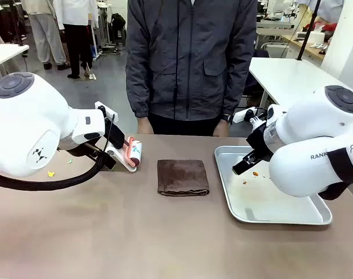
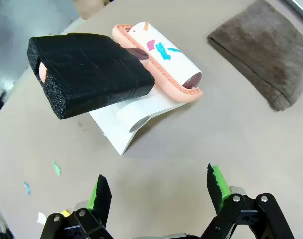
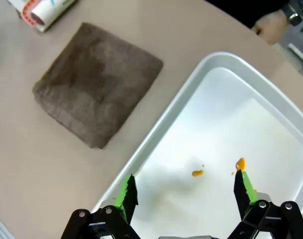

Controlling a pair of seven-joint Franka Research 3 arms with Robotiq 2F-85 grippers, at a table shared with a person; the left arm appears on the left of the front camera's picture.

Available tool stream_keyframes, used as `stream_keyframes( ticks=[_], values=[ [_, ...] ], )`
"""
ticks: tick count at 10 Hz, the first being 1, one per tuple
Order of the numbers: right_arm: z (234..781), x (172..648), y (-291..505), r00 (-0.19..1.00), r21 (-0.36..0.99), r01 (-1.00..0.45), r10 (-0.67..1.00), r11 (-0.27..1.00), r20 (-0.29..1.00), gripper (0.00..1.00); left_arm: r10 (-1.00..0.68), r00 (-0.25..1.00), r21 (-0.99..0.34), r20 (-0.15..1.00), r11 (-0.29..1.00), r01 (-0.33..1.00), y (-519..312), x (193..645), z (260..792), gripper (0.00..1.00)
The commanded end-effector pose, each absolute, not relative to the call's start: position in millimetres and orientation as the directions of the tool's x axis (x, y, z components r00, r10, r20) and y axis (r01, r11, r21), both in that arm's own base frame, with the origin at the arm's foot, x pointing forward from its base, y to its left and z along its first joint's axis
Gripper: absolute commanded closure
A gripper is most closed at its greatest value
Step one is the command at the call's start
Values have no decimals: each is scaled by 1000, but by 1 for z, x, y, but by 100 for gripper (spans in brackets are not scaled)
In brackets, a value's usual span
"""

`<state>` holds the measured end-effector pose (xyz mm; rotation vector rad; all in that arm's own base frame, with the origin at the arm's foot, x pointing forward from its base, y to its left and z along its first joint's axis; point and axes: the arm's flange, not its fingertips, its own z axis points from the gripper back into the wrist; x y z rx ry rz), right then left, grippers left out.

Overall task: Clean the surface of the table.
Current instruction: Hold the Lint Roller with your left hand and the towel with your right hand.

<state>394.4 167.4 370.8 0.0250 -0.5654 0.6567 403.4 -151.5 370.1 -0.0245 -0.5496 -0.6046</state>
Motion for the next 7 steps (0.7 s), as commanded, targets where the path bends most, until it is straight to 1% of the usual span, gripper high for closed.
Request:
stream_keyframes(
  ticks=[1, 7],
  values=[
    [371, 394, 167, 647, -152, -584, 571, 797, 505, 0, -533, 684, 135, 498, 827, 546, -152, 403, 370, 0],
    [371, 394, 167, 647, -152, -584, 571, 797, 505, 0, -533, 684, 135, 498, 827, 546, -152, 403, 370, 0]
  ],
)
